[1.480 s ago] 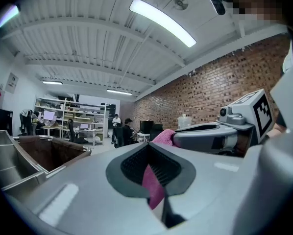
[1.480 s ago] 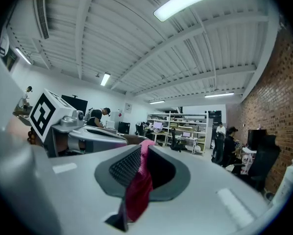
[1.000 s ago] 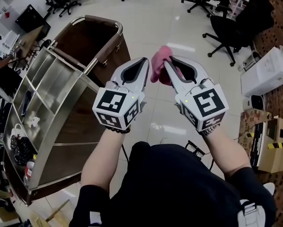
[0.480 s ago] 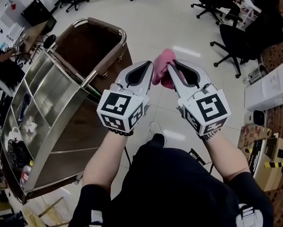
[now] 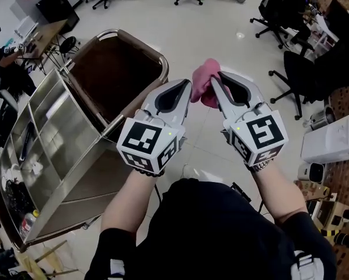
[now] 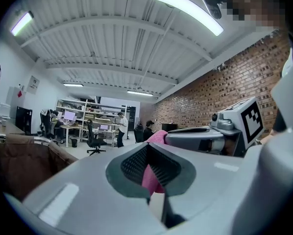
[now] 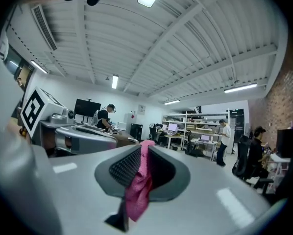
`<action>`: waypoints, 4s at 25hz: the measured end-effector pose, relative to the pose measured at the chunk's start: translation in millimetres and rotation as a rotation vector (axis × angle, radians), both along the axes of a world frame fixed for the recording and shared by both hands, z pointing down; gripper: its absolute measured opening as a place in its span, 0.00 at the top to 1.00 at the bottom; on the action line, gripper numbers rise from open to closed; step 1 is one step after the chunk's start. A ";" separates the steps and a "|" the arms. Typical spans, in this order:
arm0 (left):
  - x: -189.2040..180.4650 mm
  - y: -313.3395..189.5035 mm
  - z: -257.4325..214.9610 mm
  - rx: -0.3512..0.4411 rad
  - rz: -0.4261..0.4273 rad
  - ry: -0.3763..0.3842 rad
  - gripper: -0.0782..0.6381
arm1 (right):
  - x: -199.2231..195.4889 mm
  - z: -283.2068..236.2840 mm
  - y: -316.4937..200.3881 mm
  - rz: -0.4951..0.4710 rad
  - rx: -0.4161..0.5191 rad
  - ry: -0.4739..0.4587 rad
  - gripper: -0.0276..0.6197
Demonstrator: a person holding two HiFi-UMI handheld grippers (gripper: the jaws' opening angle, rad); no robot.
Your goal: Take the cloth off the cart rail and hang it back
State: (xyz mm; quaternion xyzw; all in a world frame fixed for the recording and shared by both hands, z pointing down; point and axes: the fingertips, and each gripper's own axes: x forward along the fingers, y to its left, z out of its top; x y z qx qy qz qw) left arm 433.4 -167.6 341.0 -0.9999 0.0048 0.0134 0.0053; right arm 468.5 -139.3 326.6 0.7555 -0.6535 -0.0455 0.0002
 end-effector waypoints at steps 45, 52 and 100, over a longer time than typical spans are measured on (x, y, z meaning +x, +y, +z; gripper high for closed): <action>137.7 -229.6 -74.2 -0.017 -0.797 -0.014 0.90 | 138.9 -38.3 -300.6 -0.830 -0.044 0.027 0.89; 163.7 -244.9 -58.4 -0.046 -0.791 -0.027 0.90 | 173.5 -8.1 -317.8 -0.805 -0.110 0.045 0.89; 105.7 -149.7 -41.6 -0.019 -0.913 -0.027 0.90 | 108.5 -4.5 -207.5 -0.919 -0.014 0.007 0.95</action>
